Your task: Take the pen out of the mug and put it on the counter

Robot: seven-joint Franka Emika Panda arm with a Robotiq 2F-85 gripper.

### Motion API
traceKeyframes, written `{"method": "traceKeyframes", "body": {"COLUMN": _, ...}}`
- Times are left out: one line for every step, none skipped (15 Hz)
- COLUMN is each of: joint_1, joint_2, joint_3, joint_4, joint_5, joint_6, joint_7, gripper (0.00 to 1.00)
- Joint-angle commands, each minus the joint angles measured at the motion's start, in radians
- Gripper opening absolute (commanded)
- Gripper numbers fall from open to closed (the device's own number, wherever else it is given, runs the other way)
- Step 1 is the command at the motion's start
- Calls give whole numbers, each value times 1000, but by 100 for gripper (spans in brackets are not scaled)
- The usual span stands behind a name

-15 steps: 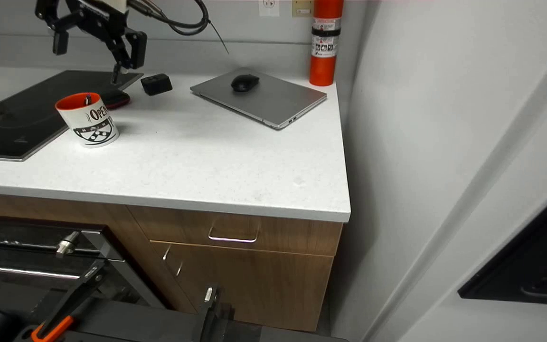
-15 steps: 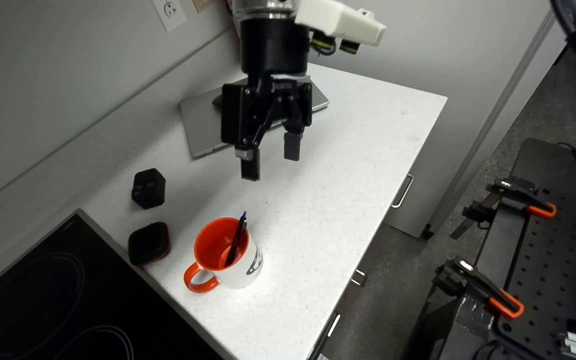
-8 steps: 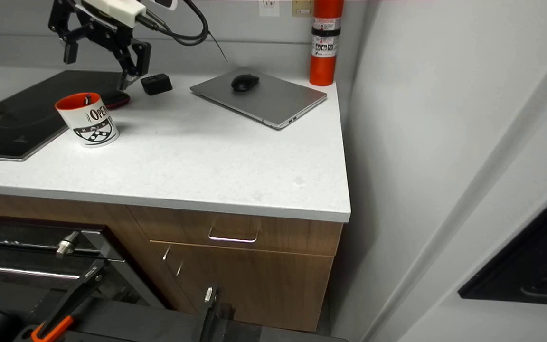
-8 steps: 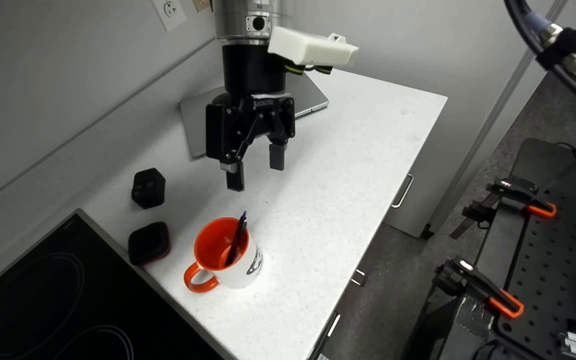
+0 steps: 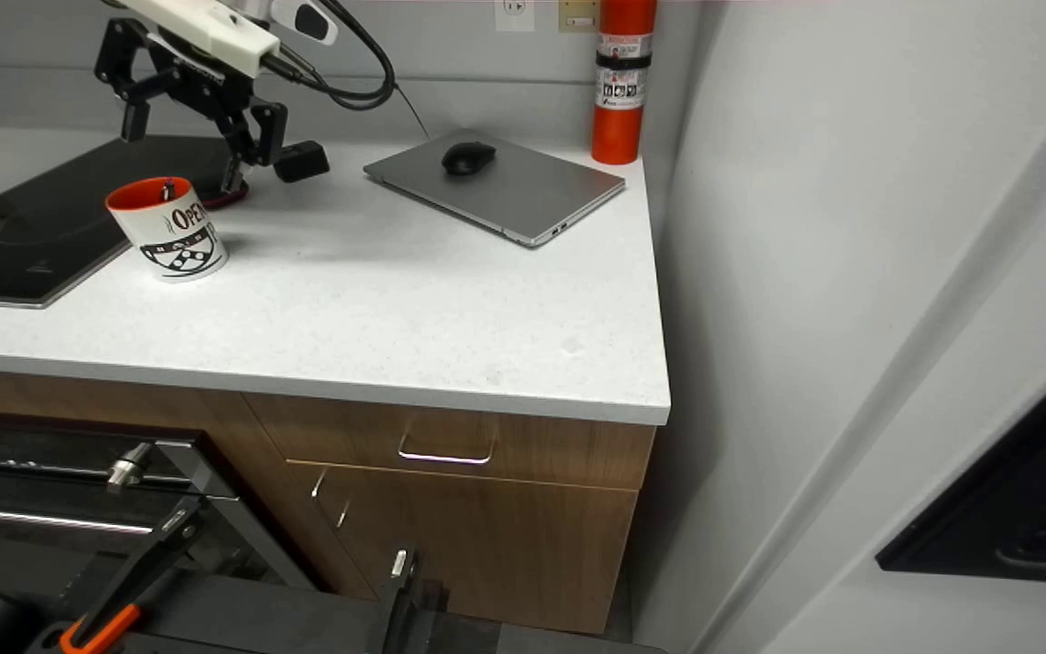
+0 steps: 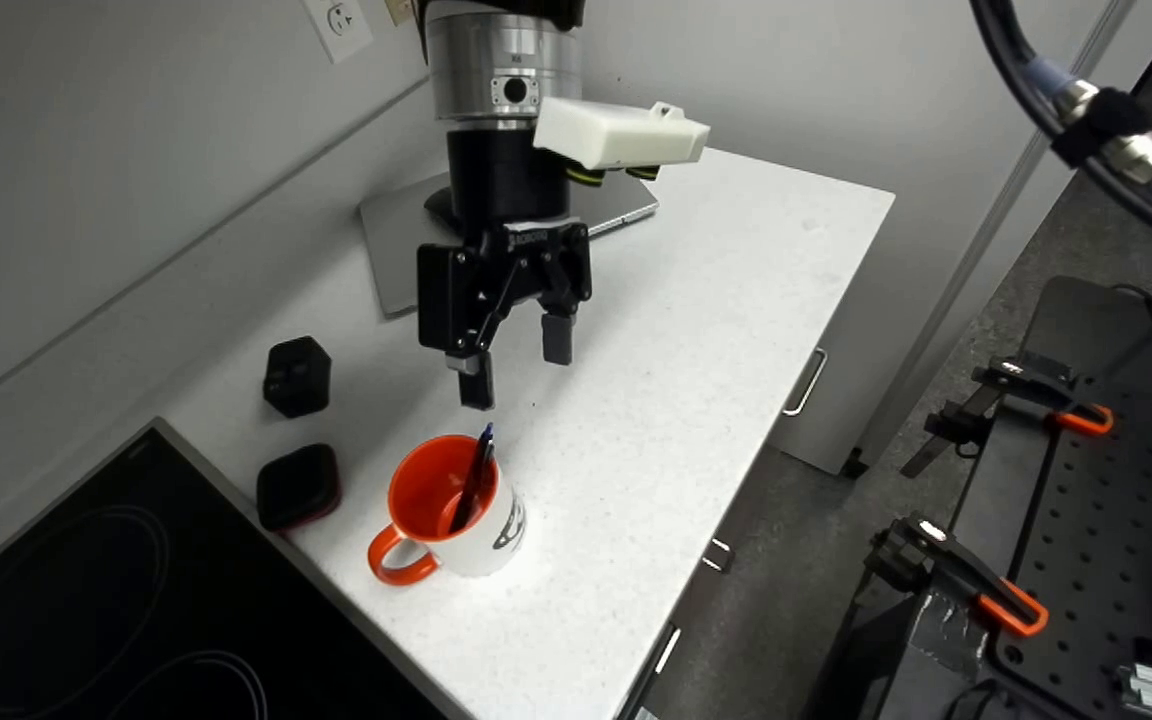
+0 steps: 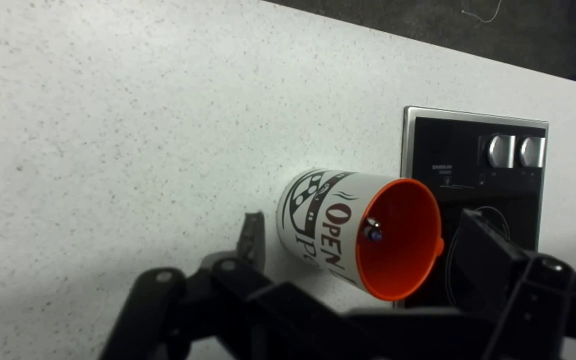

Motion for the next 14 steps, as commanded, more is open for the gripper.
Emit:
{"method": "traceKeyframes", "body": {"joint_1": -26, "joint_2": 55, "joint_3": 37, "joint_4": 41, "joint_5": 53, "joint_6": 1, "joint_7": -9, "gripper": 100}}
{"method": "traceKeyframes", "body": {"joint_1": -24, "joint_2": 63, "joint_3": 42, "joint_4": 46, "joint_5": 58, "joint_6": 3, "joint_7": -7, "gripper": 100}}
{"method": "traceKeyframes", "body": {"joint_1": -23, "joint_2": 70, "joint_3": 47, "joint_4": 50, "joint_5": 64, "joint_6": 2, "joint_7": -6, "gripper": 100}}
{"method": "traceKeyframes", "body": {"joint_1": -21, "joint_2": 78, "joint_3": 52, "joint_4": 54, "joint_5": 68, "joint_6": 0, "joint_7": -6, "gripper": 100}}
{"method": "traceKeyframes", "body": {"joint_1": -20, "joint_2": 84, "joint_3": 57, "joint_4": 59, "joint_5": 72, "joint_6": 2, "joint_7": -6, "gripper": 100}}
{"method": "traceKeyframes", "body": {"joint_1": -20, "joint_2": 91, "joint_3": 60, "joint_4": 64, "joint_5": 73, "joint_6": 5, "joint_7": -5, "gripper": 100}}
{"method": "traceKeyframes", "body": {"joint_1": -21, "joint_2": 96, "joint_3": 62, "joint_4": 68, "joint_5": 72, "joint_6": 3, "joint_7": -4, "gripper": 100}}
{"method": "traceKeyframes", "body": {"joint_1": -22, "joint_2": 101, "joint_3": 64, "joint_4": 72, "joint_5": 72, "joint_6": 2, "joint_7": -4, "gripper": 99}}
{"method": "traceKeyframes", "body": {"joint_1": -25, "joint_2": 106, "joint_3": 66, "joint_4": 78, "joint_5": 75, "joint_6": -3, "joint_7": -6, "gripper": 75}}
{"method": "traceKeyframes", "body": {"joint_1": -27, "joint_2": 113, "joint_3": 67, "joint_4": 84, "joint_5": 76, "joint_6": -5, "joint_7": -7, "gripper": 75}}
{"method": "traceKeyframes", "body": {"joint_1": -27, "joint_2": 119, "joint_3": 67, "joint_4": 89, "joint_5": 75, "joint_6": -4, "joint_7": -6, "gripper": 70}}
{"method": "traceKeyframes", "body": {"joint_1": -29, "joint_2": 127, "joint_3": 67, "joint_4": 96, "joint_5": 77, "joint_6": -7, "joint_7": -6, "gripper": 63}}
{"method": "traceKeyframes", "body": {"joint_1": -31, "joint_2": 135, "joint_3": 68, "joint_4": 103, "joint_5": 78, "joint_6": -10, "joint_7": -6, "gripper": 55}}
{"method": "traceKeyframes", "body": {"joint_1": -32, "joint_2": 139, "joint_3": 68, "joint_4": 108, "joint_5": 78, "joint_6": -12, "joint_7": -6, "gripper": 46}}
